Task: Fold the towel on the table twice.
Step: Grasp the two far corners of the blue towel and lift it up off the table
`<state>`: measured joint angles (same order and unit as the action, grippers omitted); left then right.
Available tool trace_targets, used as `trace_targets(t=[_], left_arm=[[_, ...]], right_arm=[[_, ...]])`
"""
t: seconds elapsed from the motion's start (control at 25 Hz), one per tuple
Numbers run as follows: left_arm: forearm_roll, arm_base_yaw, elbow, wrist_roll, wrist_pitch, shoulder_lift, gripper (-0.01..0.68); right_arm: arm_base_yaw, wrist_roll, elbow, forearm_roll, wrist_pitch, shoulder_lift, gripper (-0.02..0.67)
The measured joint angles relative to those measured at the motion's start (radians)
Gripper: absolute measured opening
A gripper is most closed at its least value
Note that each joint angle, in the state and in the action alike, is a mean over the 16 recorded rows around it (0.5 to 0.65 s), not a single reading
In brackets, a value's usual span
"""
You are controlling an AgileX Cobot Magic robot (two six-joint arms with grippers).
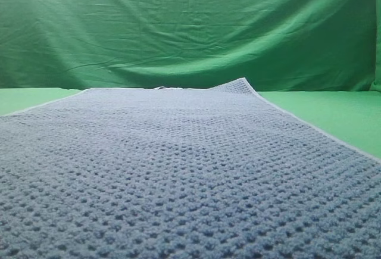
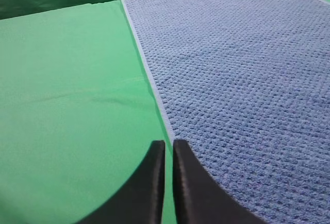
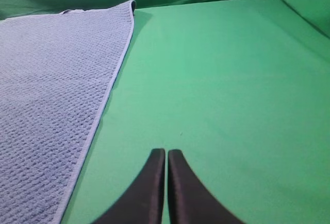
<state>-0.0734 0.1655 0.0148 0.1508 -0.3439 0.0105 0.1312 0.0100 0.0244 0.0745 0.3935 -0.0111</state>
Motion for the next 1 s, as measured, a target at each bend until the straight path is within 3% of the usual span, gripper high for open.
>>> trace_targets(t=[1.0], left_arm=[[-0.01, 0.0, 0.0, 0.0, 0.018, 0.0, 0.048]], right_arm=[[0.0, 0.004, 0.0, -0.001, -0.016, 0.0, 0.0]])
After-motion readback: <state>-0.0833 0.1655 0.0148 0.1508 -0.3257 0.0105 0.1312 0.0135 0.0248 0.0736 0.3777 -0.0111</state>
